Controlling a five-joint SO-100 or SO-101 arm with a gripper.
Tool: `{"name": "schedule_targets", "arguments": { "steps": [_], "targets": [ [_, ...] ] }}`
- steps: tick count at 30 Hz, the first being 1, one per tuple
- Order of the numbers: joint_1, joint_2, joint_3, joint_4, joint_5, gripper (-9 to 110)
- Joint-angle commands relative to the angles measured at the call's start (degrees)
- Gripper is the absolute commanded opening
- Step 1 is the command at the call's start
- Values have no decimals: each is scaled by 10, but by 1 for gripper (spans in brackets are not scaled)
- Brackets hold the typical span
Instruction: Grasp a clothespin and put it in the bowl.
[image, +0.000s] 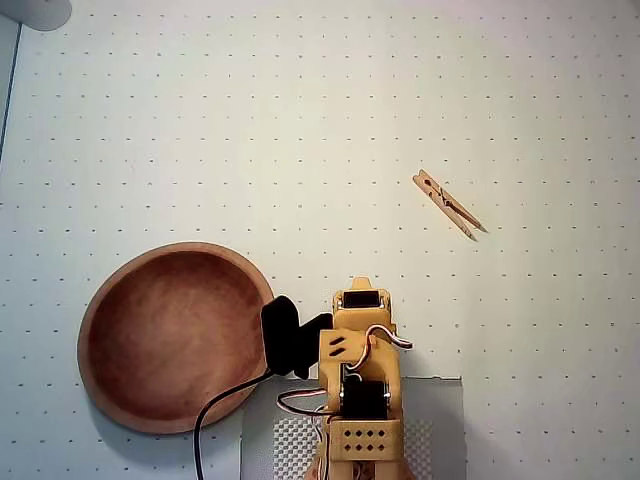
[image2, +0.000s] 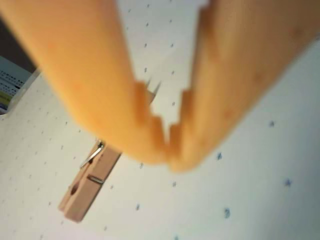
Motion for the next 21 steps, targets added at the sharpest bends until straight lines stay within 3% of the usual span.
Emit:
{"name": "schedule_targets", "arguments": {
  "steps": [1, 21],
  "targets": [
    [-2, 8, -12, -3, 6, -3],
    [2, 8, -12, -3, 9, -3]
  ]
}}
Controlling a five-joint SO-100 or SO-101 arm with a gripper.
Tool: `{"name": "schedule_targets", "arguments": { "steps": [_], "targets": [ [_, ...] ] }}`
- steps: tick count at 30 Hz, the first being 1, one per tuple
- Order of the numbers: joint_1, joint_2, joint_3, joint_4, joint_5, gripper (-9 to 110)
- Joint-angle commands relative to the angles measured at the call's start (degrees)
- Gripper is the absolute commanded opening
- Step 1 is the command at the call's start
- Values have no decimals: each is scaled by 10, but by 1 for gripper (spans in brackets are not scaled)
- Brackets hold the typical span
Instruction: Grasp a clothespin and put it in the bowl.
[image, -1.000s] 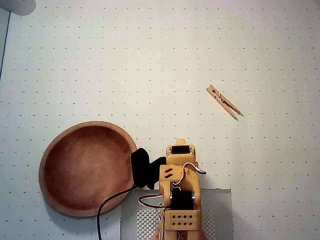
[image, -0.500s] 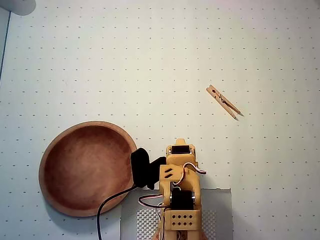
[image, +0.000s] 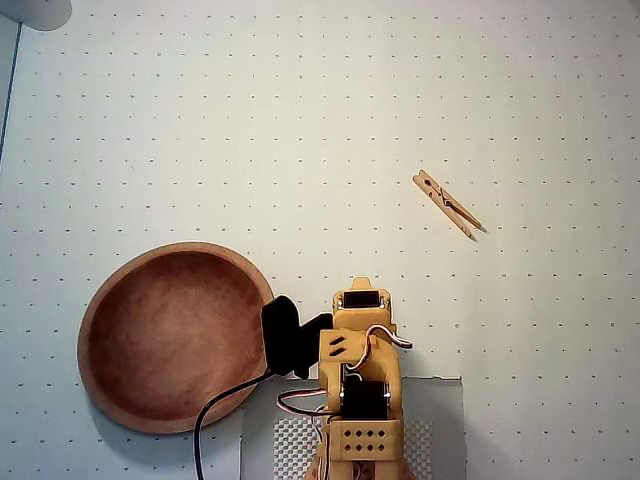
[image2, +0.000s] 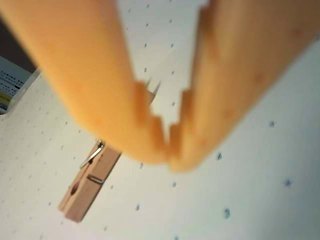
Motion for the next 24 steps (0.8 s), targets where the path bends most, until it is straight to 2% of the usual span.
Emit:
{"name": "schedule_targets", "arguments": {
  "steps": [1, 7, 13, 18, 24],
  "targets": [
    [-4, 7, -12, -3, 11, -3],
    [-14, 0, -76, 6, -18, -3],
    [-9, -36, -255, 18, -203, -3],
    [31, -207, -466, 77, -316, -3],
    [98, -410, -690, 116, -363, -3]
  ]
}}
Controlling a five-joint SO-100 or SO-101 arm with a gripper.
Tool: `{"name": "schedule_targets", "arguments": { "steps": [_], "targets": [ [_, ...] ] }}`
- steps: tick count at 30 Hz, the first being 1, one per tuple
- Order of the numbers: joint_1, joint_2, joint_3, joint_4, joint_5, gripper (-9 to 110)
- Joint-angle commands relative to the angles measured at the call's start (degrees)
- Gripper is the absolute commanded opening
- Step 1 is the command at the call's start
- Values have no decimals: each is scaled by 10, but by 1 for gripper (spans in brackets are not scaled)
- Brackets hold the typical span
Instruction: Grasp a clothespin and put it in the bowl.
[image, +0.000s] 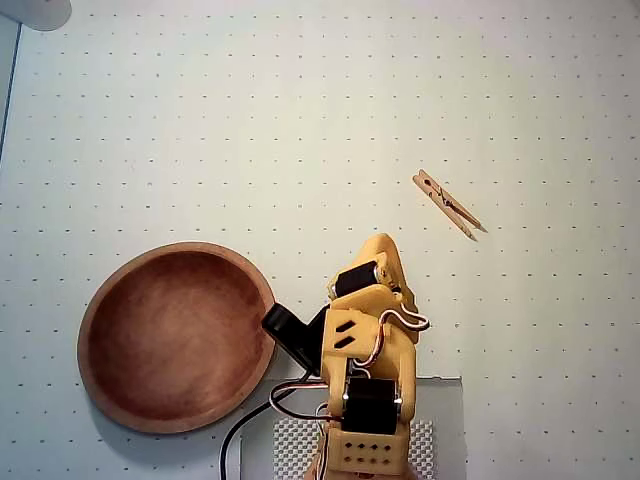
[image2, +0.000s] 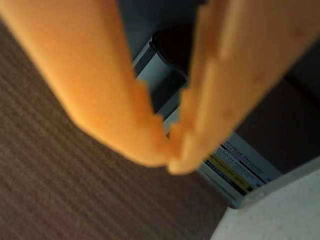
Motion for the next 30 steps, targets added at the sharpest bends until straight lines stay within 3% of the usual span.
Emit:
{"name": "schedule_targets", "arguments": {
  "steps": [1, 7, 13, 19, 24, 30],
  "targets": [
    [39, -133, -183, 12, -25, -3],
    [99, -323, -318, 46, -94, -3],
    [129, -446, -359, 134, -332, -3],
    [133, -510, -362, 244, -508, -3],
    [133, -549, -359, 305, -577, -3],
    [130, -568, -357, 323, -586, -3]
  ]
}}
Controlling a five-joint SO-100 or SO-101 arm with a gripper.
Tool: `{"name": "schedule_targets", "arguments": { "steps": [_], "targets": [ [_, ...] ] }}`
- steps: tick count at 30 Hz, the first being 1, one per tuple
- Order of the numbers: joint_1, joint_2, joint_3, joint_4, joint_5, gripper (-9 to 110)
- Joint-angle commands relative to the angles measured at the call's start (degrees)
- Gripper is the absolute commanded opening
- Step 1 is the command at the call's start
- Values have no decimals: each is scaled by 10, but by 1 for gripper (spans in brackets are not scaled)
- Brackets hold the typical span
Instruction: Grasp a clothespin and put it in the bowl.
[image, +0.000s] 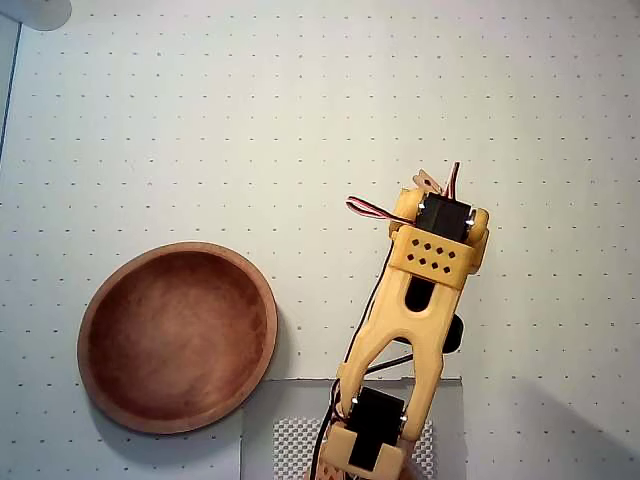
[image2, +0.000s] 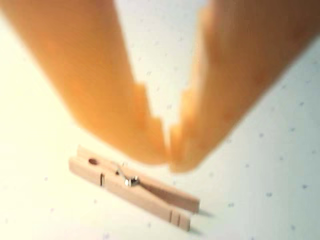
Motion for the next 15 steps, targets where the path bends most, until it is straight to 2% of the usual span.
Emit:
{"name": "schedule_targets", "arguments": {
  "steps": [1, 15],
  "targets": [
    [-4, 5, -32, 11, -9, -3],
    [-4, -55, 7, 11, -16, -3]
  ]
}}
